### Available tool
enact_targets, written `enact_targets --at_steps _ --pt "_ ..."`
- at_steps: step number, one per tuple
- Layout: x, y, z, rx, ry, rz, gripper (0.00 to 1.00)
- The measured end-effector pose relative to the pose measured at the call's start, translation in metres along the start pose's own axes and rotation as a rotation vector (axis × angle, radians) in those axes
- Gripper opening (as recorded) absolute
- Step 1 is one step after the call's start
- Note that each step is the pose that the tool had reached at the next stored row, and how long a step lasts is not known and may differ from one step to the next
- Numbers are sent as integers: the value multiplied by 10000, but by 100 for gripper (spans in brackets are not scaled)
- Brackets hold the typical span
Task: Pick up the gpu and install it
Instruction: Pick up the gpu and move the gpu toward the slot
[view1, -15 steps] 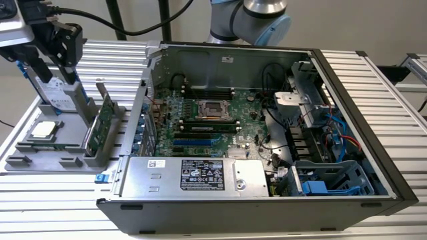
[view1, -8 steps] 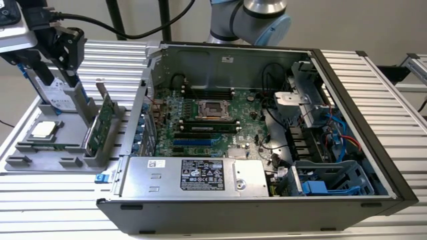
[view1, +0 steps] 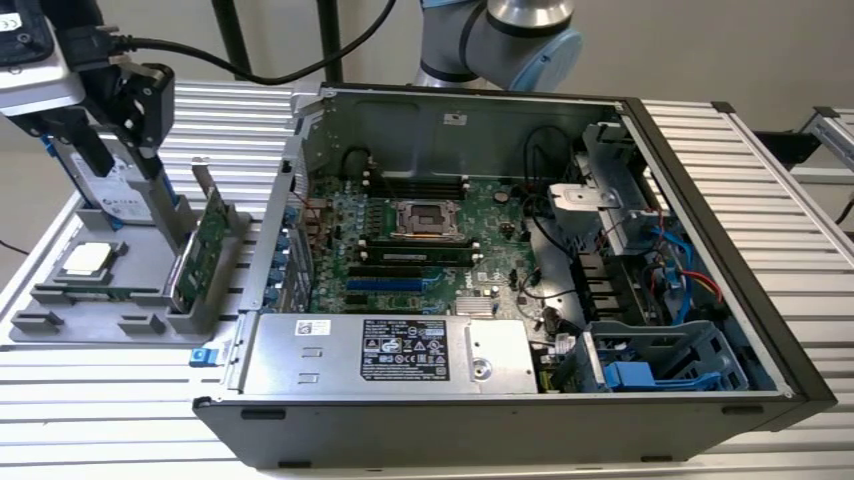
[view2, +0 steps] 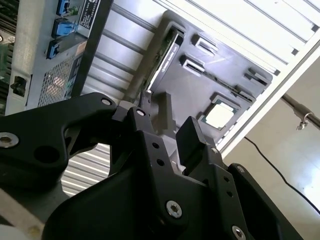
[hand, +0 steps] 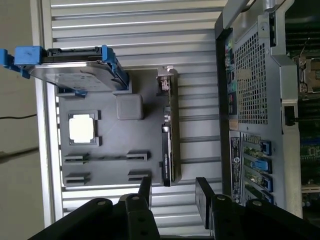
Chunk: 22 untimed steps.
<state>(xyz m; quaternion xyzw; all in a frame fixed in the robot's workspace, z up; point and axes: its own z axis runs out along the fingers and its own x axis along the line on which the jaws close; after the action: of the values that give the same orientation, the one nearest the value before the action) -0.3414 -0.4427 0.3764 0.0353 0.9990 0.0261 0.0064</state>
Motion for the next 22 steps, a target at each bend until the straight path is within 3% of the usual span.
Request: enact_targets --at_steps 11,14,18,22 --pt "-2 -1 19 -2 -18 -1 100" --pt "-2 -2 28 -5 -52 -4 100" --pt "-3 -3 43 -12 -149 -9 100" --pt "-2 -3 43 -11 -151 -9 100"
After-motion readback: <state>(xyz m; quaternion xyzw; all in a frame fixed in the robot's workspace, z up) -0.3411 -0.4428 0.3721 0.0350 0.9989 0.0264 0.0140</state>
